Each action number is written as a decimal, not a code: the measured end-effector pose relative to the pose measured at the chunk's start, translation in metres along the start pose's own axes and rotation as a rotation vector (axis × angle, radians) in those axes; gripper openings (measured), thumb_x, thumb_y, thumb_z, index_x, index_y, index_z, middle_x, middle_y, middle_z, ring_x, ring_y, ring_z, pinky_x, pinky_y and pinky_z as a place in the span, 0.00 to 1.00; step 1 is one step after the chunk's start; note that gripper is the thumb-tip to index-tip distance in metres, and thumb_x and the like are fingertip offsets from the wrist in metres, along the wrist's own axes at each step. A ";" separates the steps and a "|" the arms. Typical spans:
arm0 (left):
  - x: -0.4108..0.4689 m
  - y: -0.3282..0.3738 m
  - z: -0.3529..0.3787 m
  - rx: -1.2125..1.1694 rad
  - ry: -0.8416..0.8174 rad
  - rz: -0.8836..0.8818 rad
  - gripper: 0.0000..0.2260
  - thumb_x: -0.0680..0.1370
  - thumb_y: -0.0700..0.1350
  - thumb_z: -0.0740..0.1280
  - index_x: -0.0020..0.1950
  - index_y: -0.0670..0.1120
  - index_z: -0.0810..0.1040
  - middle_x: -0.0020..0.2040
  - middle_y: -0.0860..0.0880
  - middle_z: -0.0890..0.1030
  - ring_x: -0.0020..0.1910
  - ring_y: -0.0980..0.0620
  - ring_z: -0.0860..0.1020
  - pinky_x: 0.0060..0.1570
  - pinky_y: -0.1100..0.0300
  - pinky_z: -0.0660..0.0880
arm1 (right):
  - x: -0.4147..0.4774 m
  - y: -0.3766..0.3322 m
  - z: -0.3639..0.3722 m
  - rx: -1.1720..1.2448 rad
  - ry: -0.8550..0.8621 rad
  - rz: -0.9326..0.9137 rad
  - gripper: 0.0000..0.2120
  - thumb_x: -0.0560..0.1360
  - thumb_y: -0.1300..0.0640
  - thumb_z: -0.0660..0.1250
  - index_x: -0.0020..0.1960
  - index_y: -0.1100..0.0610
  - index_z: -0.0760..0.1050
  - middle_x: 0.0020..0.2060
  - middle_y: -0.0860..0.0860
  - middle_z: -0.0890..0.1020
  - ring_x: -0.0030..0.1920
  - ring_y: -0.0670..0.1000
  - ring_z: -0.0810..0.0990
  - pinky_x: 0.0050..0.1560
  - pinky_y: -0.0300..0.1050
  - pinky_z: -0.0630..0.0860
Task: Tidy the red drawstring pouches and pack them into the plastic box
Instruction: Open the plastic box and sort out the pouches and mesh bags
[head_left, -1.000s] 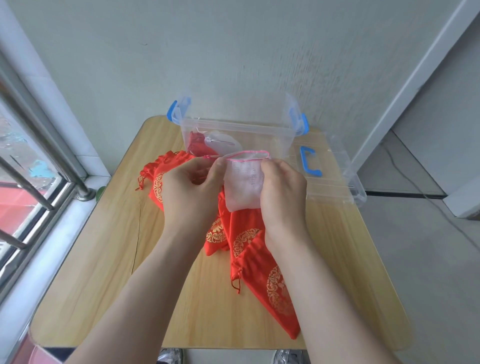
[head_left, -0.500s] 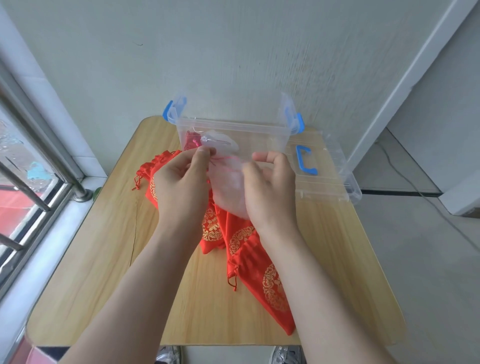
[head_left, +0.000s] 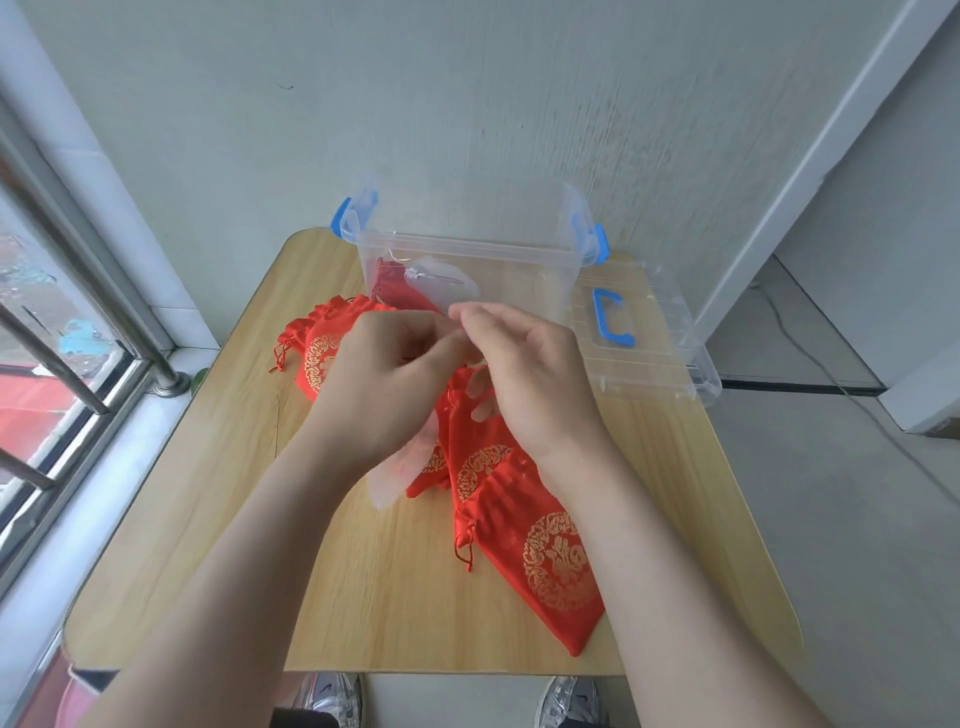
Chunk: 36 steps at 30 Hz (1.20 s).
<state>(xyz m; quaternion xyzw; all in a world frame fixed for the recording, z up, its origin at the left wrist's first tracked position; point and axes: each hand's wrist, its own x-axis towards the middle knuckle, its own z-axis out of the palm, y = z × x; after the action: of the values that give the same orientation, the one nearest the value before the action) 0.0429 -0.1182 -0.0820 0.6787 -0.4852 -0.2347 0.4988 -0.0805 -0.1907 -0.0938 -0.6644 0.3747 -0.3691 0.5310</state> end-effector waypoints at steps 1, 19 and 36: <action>-0.001 -0.001 0.001 0.048 -0.021 0.024 0.20 0.83 0.44 0.67 0.30 0.52 0.77 0.27 0.55 0.70 0.29 0.58 0.67 0.32 0.64 0.65 | 0.000 0.000 -0.002 -0.015 -0.006 -0.015 0.09 0.82 0.48 0.68 0.54 0.46 0.88 0.37 0.51 0.85 0.37 0.47 0.82 0.41 0.53 0.82; 0.002 -0.013 -0.001 0.189 -0.056 -0.001 0.14 0.79 0.38 0.67 0.55 0.55 0.85 0.46 0.62 0.87 0.52 0.64 0.84 0.52 0.68 0.77 | 0.006 -0.004 -0.006 0.300 0.342 0.107 0.12 0.88 0.53 0.62 0.56 0.63 0.75 0.41 0.55 0.89 0.36 0.54 0.89 0.28 0.44 0.79; 0.004 -0.012 0.004 0.237 -0.062 0.169 0.19 0.87 0.54 0.60 0.43 0.46 0.78 0.34 0.45 0.78 0.33 0.51 0.74 0.37 0.56 0.71 | 0.006 -0.010 -0.007 0.546 0.362 0.041 0.11 0.89 0.55 0.60 0.54 0.63 0.73 0.37 0.57 0.87 0.33 0.54 0.85 0.35 0.44 0.82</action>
<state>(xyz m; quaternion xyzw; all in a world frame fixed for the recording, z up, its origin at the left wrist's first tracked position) 0.0467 -0.1233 -0.0936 0.6820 -0.5802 -0.1536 0.4179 -0.0832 -0.1975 -0.0820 -0.4136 0.3634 -0.5572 0.6216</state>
